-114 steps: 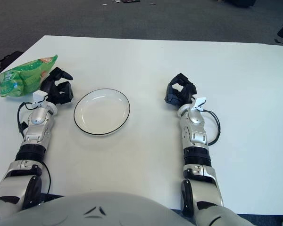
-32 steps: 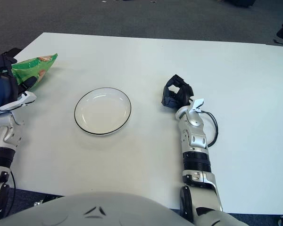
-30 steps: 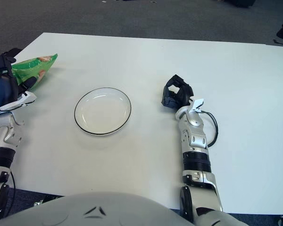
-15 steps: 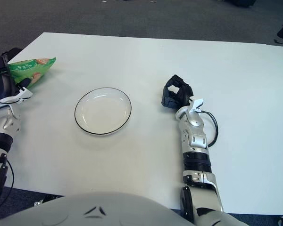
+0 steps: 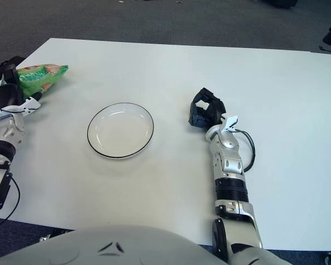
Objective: Put the snack into the plate.
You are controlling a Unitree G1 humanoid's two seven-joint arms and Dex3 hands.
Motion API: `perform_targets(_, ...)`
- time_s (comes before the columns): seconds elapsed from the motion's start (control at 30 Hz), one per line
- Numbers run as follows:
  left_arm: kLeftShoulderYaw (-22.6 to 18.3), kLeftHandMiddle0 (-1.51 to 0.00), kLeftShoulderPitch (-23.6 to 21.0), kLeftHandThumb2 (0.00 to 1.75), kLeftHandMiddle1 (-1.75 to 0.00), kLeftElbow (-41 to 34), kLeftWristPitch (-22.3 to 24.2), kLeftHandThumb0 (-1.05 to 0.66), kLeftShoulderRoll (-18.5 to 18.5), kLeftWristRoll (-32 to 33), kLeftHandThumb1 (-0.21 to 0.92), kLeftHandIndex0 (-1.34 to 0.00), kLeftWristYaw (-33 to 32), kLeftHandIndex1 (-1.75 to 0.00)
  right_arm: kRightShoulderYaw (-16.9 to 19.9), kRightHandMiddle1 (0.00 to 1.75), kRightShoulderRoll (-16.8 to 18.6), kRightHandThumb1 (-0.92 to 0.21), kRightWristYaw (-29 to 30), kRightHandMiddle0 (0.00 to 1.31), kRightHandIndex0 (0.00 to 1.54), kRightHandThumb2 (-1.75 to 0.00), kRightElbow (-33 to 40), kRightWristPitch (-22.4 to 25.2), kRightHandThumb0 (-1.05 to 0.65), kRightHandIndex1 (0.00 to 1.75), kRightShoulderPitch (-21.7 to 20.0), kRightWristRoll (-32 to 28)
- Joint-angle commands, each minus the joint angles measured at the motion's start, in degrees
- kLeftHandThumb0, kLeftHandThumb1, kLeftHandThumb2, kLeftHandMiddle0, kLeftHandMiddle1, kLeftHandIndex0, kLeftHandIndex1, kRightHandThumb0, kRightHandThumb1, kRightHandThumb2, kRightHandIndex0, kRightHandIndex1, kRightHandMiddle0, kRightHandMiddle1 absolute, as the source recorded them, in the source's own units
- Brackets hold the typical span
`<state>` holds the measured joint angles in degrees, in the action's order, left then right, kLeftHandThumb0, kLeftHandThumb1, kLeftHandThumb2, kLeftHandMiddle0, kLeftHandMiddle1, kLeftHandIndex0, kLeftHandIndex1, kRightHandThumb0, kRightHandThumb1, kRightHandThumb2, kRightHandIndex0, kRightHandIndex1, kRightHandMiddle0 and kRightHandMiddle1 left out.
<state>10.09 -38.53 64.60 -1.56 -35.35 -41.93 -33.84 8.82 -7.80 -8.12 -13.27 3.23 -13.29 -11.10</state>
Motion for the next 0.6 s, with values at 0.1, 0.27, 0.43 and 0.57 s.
perform_targets(0.1, 3.1, 0.00, -3.1, 0.63, 0.00, 4.1, -3.0, -1.05, 0.6, 1.7, 0.92, 0.00, 5.5, -0.13, -1.1, 1.75, 0.0, -0.27, -0.2, 0.65, 1.27, -1.37, -3.6, 2.5, -0.49, 1.75, 3.6, 1.7)
perform_targets(0.27, 5.0, 0.00, -5.3, 0.57, 0.00, 6.7, -6.3, -1.05, 0.2, 2.2, 0.92, 0.00, 10.6, -0.07, -1.9, 1.75, -0.3, -0.27, 0.0, 0.65, 1.26, -1.37, -3.0, 3.1, -0.50, 1.75, 3.7, 2.9)
perform_targets(0.43, 6.0, 0.00, -7.2, 0.56, 0.00, 10.4, -8.7, -1.04, 0.5, 3.2, 0.92, 0.00, 15.3, -0.03, -2.4, 1.75, -0.6, -0.26, -0.5, 0.65, 1.26, -1.38, -2.0, 4.1, -0.50, 1.75, 4.0, 2.9)
perform_targets(0.57, 6.1, 0.00, -7.6, 0.55, 0.00, 12.1, -10.9, -1.03, 0.7, 4.3, 0.92, 0.00, 16.8, -0.03, -2.5, 1.75, -0.6, -0.26, -1.1, 0.66, 1.25, -1.38, -1.4, 4.6, -0.50, 1.75, 4.1, 2.6)
